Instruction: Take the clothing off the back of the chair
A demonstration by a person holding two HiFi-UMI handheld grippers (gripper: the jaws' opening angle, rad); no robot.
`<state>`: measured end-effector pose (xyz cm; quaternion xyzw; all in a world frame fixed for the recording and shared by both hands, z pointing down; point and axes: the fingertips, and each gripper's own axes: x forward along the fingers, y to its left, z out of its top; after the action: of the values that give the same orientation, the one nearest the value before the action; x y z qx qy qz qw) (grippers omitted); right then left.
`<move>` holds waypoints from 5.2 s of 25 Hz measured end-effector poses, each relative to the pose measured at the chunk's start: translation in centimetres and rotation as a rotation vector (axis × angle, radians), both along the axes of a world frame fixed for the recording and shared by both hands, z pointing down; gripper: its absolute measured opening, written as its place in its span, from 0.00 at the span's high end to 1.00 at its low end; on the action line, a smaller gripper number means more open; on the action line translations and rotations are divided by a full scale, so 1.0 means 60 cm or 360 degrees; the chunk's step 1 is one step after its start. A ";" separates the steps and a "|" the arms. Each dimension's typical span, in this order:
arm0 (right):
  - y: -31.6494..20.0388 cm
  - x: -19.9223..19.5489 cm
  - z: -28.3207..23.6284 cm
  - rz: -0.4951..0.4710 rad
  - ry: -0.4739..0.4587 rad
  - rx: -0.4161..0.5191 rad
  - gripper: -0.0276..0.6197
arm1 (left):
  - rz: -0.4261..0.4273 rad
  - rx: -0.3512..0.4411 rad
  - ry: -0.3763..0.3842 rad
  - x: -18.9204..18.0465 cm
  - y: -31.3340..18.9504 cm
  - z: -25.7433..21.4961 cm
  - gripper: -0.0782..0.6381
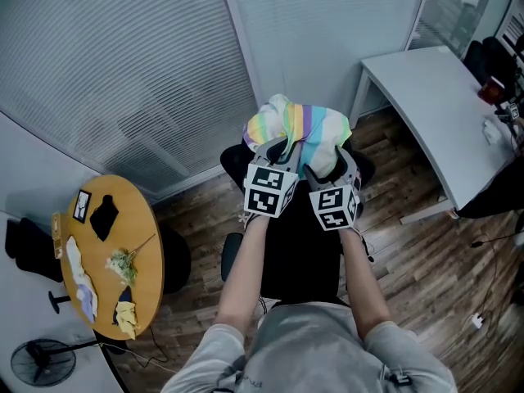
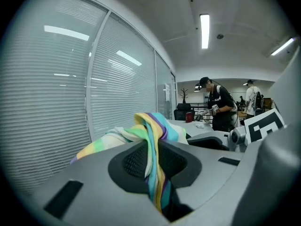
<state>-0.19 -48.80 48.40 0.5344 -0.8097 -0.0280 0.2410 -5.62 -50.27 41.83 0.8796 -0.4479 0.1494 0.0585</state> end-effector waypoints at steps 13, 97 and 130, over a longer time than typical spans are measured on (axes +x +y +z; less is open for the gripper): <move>0.033 -0.022 -0.037 0.0067 -0.0131 0.0147 0.47 | 0.0112 0.0095 0.0058 0.014 0.121 -0.048 0.80; 0.593 0.038 0.030 -0.0330 -0.0695 -0.0108 0.89 | -0.0252 -0.0059 0.0176 0.017 0.609 0.058 0.79; 0.582 0.014 0.012 -0.0743 -0.0577 -0.0312 0.89 | -0.0300 -0.0033 0.0134 0.003 0.587 0.036 0.79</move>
<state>0.65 -13.89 49.15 0.3046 -0.9391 0.0913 0.1301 -5.44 -15.04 43.99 0.8384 -0.5242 0.1107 0.1004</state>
